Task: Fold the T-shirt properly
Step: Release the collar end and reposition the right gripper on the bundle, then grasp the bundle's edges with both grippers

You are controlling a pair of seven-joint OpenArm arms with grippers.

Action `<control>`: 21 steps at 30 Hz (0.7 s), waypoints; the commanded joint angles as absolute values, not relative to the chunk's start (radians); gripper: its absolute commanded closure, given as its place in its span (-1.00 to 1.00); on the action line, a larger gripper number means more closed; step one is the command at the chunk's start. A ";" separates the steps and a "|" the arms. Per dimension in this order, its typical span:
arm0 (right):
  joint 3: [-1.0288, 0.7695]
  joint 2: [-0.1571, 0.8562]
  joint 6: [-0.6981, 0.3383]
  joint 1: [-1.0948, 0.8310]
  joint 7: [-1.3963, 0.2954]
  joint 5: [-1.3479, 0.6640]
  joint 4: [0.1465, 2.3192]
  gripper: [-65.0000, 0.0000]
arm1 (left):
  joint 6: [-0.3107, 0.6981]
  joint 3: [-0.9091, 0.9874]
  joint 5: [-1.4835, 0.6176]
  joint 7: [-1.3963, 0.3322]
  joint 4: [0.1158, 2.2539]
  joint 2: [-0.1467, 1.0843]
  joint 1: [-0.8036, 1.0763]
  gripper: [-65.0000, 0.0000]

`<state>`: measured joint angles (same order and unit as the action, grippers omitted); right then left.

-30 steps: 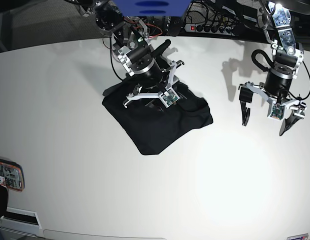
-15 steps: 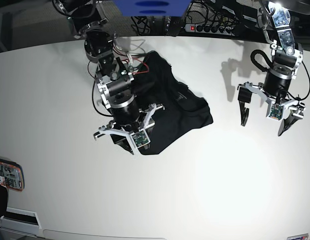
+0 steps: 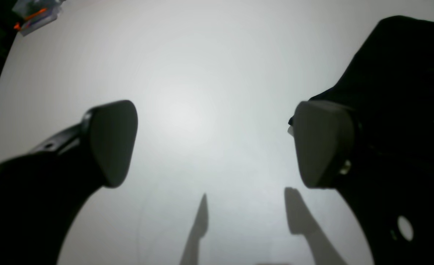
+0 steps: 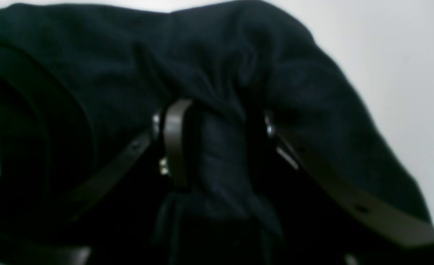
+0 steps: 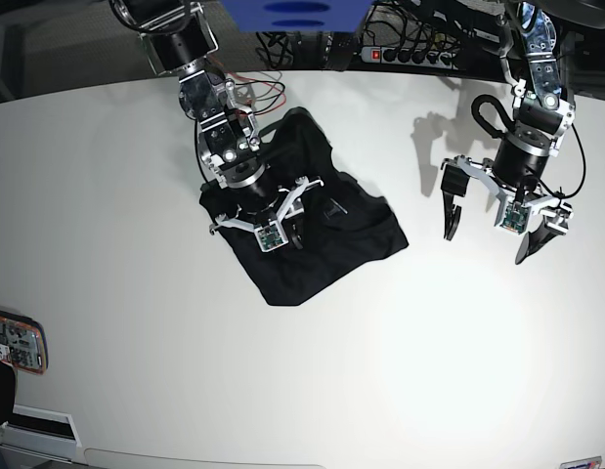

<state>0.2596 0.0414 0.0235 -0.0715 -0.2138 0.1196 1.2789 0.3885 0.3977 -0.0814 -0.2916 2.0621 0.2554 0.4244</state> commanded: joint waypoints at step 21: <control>0.237 0.058 0.047 -0.082 -0.564 0.114 1.488 0.30 | 0.383 0.070 -0.085 -0.265 2.051 0.268 0.467 -1.00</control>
